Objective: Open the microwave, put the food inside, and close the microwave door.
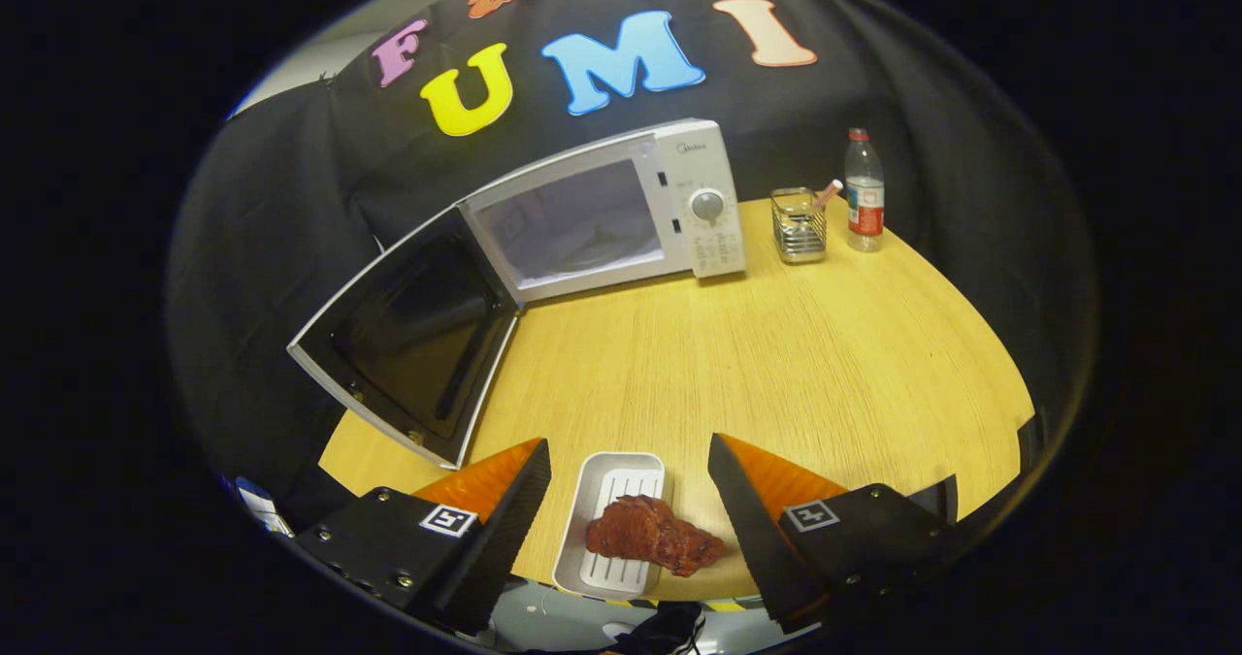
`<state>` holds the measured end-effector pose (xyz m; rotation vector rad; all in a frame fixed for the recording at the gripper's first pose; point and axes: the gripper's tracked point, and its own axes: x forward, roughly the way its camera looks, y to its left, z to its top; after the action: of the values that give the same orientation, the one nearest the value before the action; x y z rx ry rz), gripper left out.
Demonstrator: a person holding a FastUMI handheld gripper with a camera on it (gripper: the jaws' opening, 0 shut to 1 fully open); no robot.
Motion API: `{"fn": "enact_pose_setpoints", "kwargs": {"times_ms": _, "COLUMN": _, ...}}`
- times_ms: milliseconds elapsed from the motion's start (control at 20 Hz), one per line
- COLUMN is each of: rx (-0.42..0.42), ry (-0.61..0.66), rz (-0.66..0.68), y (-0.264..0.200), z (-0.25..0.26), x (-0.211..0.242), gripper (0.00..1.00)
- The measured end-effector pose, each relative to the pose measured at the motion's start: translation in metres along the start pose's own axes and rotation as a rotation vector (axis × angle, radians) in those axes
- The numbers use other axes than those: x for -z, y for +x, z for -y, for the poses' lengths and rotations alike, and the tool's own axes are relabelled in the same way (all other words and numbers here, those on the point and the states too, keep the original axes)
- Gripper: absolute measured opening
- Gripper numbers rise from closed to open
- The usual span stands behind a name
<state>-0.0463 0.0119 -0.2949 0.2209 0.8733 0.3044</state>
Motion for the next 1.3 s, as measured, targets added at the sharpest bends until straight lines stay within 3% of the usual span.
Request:
{"fn": "enact_pose_setpoints", "kwargs": {"times_ms": 400, "rx": -0.043, "ry": 0.2, "rz": -0.113, "y": 0.0, "z": 0.02, "x": 0.041, "gripper": 0.99}}
{"fn": "enact_pose_setpoints", "kwargs": {"times_ms": 650, "rx": -0.069, "ry": 0.3, "rz": -0.152, "y": -0.004, "z": 0.021, "x": 0.061, "gripper": 0.94}}
{"fn": "enact_pose_setpoints", "kwargs": {"times_ms": 700, "rx": -0.063, "ry": 0.313, "rz": -0.15, "y": -0.002, "z": 0.023, "x": 0.063, "gripper": 0.83}}
{"fn": "enact_pose_setpoints", "kwargs": {"times_ms": 800, "rx": -0.088, "ry": 0.345, "rz": -0.154, "y": -0.002, "z": 0.017, "x": 0.067, "gripper": 0.72}}
{"fn": "enact_pose_setpoints", "kwargs": {"times_ms": 950, "rx": -0.106, "ry": 0.363, "rz": -0.149, "y": 0.0, "z": 0.013, "x": 0.07, "gripper": 0.72}}
{"fn": "enact_pose_setpoints", "kwargs": {"times_ms": 1050, "rx": -0.101, "ry": 0.376, "rz": -0.122, "y": 0.0, "z": 0.016, "x": 0.065, "gripper": 0.3}}
{"fn": "enact_pose_setpoints", "kwargs": {"times_ms": 1200, "rx": -0.138, "ry": 0.373, "rz": -0.059, "y": -0.005, "z": 0.015, "x": 0.049, "gripper": 0.3}}
{"fn": "enact_pose_setpoints", "kwargs": {"times_ms": 1250, "rx": -0.141, "ry": 0.382, "rz": -0.061, "y": 0.002, "z": 0.011, "x": 0.053, "gripper": 0.15}}
{"fn": "enact_pose_setpoints", "kwargs": {"times_ms": 1300, "rx": -0.143, "ry": 0.376, "rz": -0.054, "y": -0.004, "z": 0.008, "x": 0.053, "gripper": 0.14}}
